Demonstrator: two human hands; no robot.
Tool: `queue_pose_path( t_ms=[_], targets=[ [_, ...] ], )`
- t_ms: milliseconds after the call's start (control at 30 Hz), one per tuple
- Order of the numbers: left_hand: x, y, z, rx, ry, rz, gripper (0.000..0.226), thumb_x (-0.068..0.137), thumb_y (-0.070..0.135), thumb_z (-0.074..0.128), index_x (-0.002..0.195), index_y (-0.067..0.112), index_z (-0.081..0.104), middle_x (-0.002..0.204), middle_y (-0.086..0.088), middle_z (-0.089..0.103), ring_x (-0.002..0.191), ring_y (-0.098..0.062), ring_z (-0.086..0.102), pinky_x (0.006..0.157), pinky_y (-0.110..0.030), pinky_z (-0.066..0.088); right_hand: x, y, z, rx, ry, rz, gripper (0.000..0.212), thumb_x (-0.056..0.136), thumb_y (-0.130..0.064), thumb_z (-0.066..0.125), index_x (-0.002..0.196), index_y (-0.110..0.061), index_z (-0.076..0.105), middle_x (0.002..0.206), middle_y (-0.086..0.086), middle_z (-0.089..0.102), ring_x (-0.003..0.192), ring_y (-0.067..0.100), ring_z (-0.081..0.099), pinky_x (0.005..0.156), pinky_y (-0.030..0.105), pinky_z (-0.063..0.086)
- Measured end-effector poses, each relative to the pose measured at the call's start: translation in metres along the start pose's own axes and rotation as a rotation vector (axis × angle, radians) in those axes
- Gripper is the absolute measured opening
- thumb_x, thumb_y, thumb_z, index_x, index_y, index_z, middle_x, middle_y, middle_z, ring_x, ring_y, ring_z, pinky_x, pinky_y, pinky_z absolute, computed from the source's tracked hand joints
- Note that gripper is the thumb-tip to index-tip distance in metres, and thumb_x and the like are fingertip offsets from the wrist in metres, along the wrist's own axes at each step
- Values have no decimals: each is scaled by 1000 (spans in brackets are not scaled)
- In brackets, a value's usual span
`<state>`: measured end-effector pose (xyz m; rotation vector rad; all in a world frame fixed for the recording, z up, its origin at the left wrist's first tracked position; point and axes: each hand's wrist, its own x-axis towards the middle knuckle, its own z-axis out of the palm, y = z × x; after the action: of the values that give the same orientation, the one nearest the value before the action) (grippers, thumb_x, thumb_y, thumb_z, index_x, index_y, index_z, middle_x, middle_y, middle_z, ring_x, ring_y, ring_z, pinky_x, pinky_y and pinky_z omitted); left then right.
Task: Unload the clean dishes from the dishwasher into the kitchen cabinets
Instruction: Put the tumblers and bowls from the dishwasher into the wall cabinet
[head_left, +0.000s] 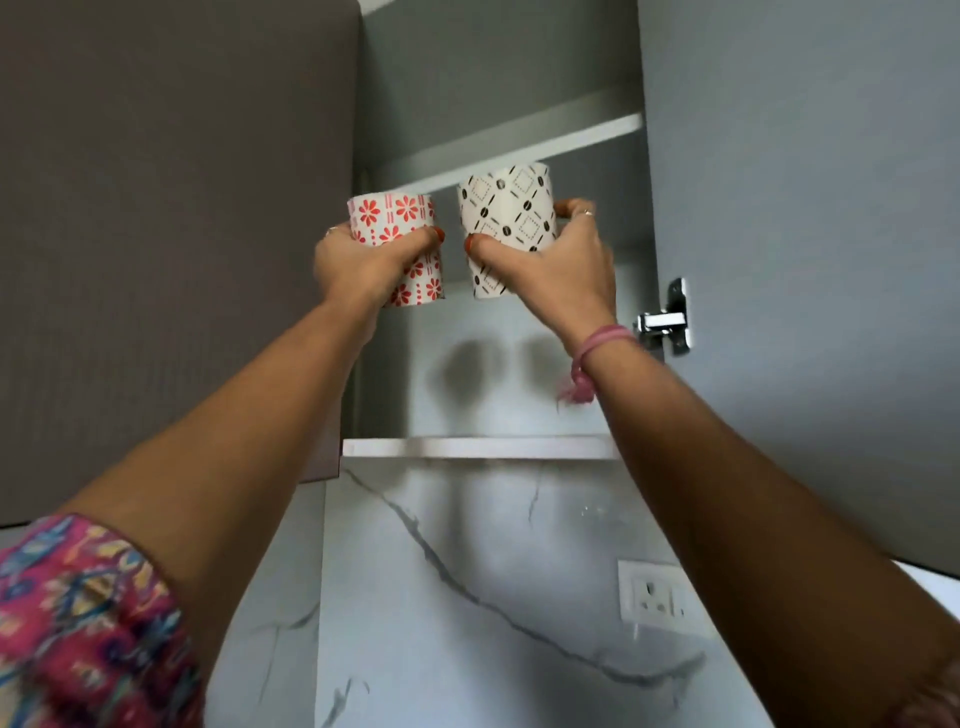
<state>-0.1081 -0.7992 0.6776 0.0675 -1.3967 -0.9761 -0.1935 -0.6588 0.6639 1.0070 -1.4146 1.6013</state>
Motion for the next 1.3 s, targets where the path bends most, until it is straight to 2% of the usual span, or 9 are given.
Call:
queue_pose_path(
  t_ms=[133,233,433,567,667,800,1000,1167,1300],
  targets=[
    [42,18,18,-6,32,90,42,57,40,86,85,25,58,100,0,70,88,-13,69,79,-34,59,53,-8,19,78,100,-12,71,52,-60,74,108,-23,53,94,-10,60,83,11,57,65,19,38],
    [78,31,33,-50,51,114,52,56,42,87,93,21,57,101,0,69,88,-14,69,75,-34,60,94,-18,36,74,113,-66,64,52,-60,73,101,-23,54,90,-11,60,82,11,58,58,17,37],
    [148,50,63,-155,45,195,61,58,43,87,102,15,54,105,-3,68,90,-17,69,78,-34,59,173,-42,58,-49,164,-259,73,60,-60,74,115,-18,53,103,-4,50,89,9,53,66,18,45],
    [179,57,78,-156,14,261,65,64,42,84,112,11,55,110,-2,66,91,-13,67,65,-21,57,216,-50,55,-172,141,-281,72,65,-57,73,120,-14,54,114,0,52,99,13,56,82,26,55],
    [192,50,91,-121,-23,275,63,66,41,83,114,10,58,109,-3,67,87,-13,69,60,-19,57,230,-44,45,-272,99,-216,70,67,-59,73,118,-13,57,109,1,59,96,15,60,68,24,53],
    [202,32,112,-96,-27,227,59,67,43,82,111,12,58,107,-3,67,85,-14,69,65,-23,57,237,-26,41,-362,53,-141,65,68,-60,72,112,-13,61,96,-1,54,86,15,55,51,19,37],
    [220,18,134,-93,-20,165,53,66,47,81,101,17,55,94,1,64,64,-7,64,48,-17,48,249,-14,44,-457,-1,-108,74,68,-62,70,121,-13,58,122,7,59,107,21,58,73,28,45],
    [231,16,140,26,-7,126,74,58,54,83,113,15,55,106,-3,64,83,-17,68,74,-32,58,252,-14,43,-493,-82,-85,77,72,-59,70,130,-12,51,125,5,54,96,18,52,69,25,43],
    [235,12,145,188,29,152,86,56,57,82,123,12,52,116,-4,60,102,-22,62,90,-36,54,248,-14,44,-590,-133,-93,67,77,-54,68,128,-14,54,120,5,56,95,19,53,73,25,40]
  ],
)
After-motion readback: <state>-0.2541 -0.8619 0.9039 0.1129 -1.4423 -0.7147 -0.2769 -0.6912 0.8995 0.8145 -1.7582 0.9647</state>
